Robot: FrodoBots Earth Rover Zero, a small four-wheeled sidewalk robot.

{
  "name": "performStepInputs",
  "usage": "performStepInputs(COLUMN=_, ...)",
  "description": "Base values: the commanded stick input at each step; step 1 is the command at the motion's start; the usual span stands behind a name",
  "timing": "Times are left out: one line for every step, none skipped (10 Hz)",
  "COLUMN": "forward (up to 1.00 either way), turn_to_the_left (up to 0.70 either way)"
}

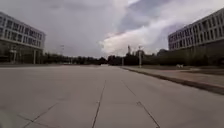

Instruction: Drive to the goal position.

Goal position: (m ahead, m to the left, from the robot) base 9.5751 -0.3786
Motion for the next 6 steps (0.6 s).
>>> performStepInputs(forward=1.0, turn_to_the_left=0.0)
performStepInputs(forward=1.0, turn_to_the_left=0.0)
performStepInputs(forward=1.0, turn_to_the_left=0.0)
performStepInputs(forward=1.0, turn_to_the_left=0.0)
performStepInputs(forward=1.0, turn_to_the_left=0.0)
performStepInputs(forward=1.0, turn_to_the_left=0.0)
